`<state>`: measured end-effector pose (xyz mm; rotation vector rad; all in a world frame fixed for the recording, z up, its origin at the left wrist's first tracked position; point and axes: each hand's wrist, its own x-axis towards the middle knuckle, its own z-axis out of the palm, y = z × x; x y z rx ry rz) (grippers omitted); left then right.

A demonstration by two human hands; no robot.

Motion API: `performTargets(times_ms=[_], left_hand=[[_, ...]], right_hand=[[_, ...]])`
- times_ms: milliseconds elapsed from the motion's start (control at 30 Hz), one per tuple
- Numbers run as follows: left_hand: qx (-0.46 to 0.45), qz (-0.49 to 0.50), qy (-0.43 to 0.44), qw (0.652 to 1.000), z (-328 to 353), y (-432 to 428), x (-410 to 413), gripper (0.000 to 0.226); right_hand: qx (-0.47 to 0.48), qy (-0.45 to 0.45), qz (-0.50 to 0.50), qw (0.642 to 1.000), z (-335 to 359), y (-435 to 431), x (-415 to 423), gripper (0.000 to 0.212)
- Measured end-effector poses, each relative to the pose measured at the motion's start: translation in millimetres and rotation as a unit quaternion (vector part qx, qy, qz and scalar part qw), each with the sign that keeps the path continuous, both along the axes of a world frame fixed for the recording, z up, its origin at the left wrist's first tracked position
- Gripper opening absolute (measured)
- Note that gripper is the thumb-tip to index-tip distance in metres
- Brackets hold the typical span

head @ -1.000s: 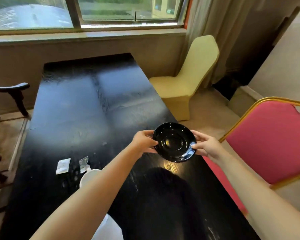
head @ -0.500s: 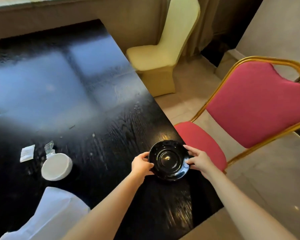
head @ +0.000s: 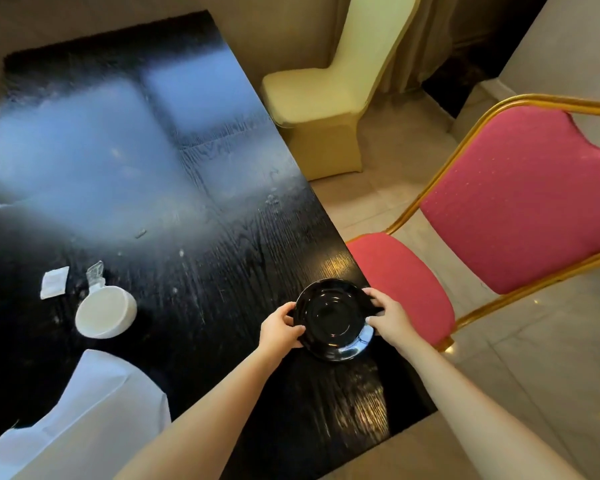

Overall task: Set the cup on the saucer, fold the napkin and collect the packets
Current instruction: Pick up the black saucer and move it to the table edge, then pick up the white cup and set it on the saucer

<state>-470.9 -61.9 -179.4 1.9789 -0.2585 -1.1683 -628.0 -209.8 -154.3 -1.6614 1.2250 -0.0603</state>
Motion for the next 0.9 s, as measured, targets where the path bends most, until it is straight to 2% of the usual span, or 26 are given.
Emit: performTargets(times_ms=[200, 333, 433, 567, 733, 900], left_hand=[[0.053, -0.077, -0.119, 0.988, 20.1, 6.9, 29.7, 0.05], [0.08, -0.142, -0.158, 0.974, 45.5, 21.6, 57.0, 0.044], [0.11, -0.189, -0.185, 0.958, 67.1, 36.2, 77.4, 0.043], [0.163, -0.228, -0.21, 0.937, 95.4, 63.8, 102.4, 0.041], [0.184, -0.177, -0.187, 0.949, 125.8, 109.1, 130.8, 0.037], [0.207, -0.11, -0.214, 0.948, 155.9, 162.4, 162.4, 0.033]], right_hand=[[-0.064, 0.099, 0.12, 0.986, 13.6, -2.7, 4.2, 0.063], [-0.105, 0.156, 0.173, 0.967, 34.0, -1.0, 15.6, 0.064], [-0.151, 0.181, 0.26, 0.937, 57.2, -1.9, 41.1, 0.063], [-0.135, 0.2, 0.401, 0.884, 90.7, 7.2, 91.3, 0.061], [-0.122, 0.197, 0.508, 0.829, 121.9, 40.2, 161.3, 0.059], [-0.131, 0.191, 0.573, 0.786, 145.3, 84.0, 237.4, 0.058]])
